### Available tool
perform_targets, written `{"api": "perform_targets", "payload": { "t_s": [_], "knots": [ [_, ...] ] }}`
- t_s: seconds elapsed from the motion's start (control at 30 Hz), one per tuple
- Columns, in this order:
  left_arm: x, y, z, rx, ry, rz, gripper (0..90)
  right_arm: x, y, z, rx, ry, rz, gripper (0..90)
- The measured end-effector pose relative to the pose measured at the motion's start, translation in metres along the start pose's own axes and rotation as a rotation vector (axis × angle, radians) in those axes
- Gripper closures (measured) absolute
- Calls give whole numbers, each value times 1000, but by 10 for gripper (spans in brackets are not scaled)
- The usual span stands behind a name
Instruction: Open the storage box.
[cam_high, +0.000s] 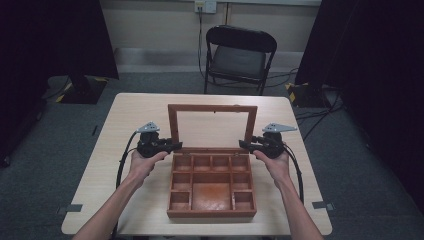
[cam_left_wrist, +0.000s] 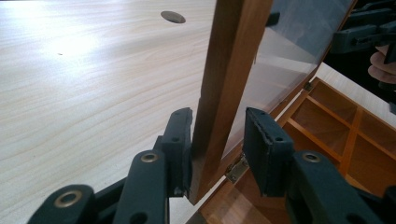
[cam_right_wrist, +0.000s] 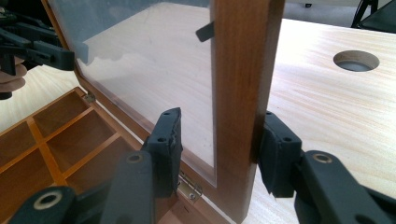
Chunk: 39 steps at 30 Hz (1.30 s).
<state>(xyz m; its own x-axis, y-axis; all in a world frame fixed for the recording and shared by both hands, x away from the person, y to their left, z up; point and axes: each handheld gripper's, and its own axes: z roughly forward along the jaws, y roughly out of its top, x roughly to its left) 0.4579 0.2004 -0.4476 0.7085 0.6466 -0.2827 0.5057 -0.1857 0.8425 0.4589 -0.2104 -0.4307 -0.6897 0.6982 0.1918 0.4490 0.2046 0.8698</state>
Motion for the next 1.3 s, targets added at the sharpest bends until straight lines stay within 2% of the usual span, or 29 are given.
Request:
{"api": "perform_targets", "payload": {
  "t_s": [0.1, 0.23, 0.57, 0.9, 1.17, 1.3],
  "knots": [
    [-1, -1, 3, 1, 14, -4, 616, -1, 0, 1, -2, -3, 4, 552],
    [2, -2, 4, -7, 12, -19, 633, -2, -1, 2, 2, -3, 10, 552],
    [6, -2, 7, 7, 20, -18, 649, -6, -2, 7, -1, -19, 26, 562],
    [9, -2, 9, 10, 17, -30, 650, -10, -3, 14, -12, -27, 60, 561],
    [9, -3, 9, 5, 16, -44, 653, -10, -3, 16, -17, -32, 67, 550],
    [11, -3, 8, 20, 5, -40, 651, -9, -3, 19, -18, -39, 70, 522]
  ]
}}
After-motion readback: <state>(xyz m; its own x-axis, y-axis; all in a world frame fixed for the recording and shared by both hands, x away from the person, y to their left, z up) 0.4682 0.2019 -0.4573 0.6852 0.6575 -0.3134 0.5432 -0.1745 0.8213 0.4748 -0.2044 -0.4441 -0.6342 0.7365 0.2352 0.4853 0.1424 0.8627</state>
